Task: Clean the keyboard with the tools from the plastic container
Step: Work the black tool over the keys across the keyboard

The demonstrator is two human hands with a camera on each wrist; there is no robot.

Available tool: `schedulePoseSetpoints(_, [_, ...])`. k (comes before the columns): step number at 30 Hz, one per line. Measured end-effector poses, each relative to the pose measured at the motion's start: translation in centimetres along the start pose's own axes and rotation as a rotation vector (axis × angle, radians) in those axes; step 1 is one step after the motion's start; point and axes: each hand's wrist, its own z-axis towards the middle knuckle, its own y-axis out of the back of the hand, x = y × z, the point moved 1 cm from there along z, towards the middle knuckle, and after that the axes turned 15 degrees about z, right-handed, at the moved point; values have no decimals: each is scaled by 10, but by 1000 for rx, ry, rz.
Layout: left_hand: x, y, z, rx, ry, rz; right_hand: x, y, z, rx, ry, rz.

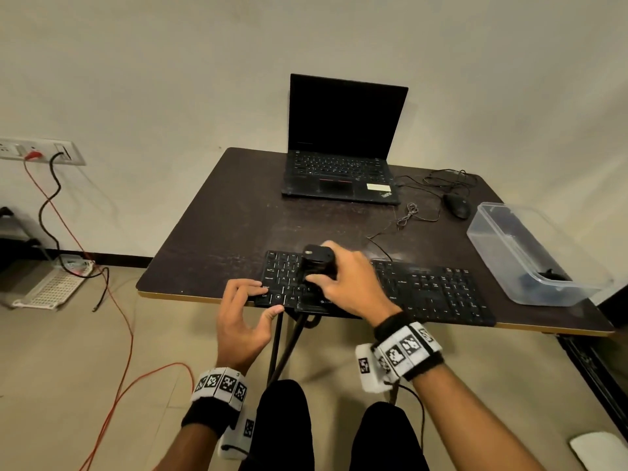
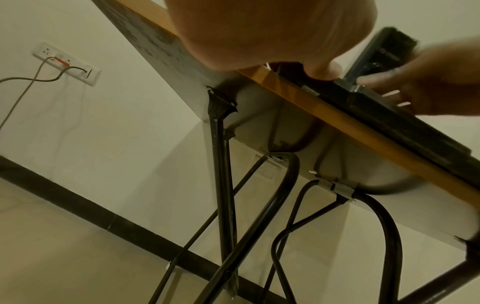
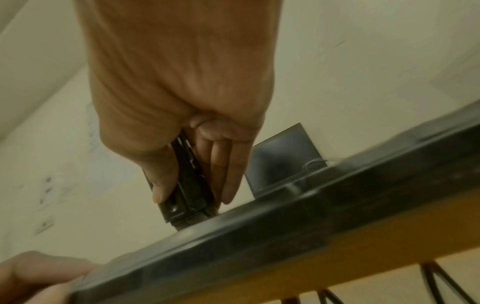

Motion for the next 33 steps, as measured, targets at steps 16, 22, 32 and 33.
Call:
schedulePoseSetpoints(16, [0,0,-1,-1,0,6,-14,40,-40,-37,-104,-164])
schedulePoseSetpoints(22, [2,-2,-3,-12,-5,6,-61,121,-90,-218,-193,-170])
schedulePoseSetpoints(32, [-5,-2,-5,-53,13,-10,-23,34,-34,-82,-18,-41])
schedulePoseSetpoints(33, [-6,-2,-5,-57,14,-7,-13,17,-24,-53,5,-39])
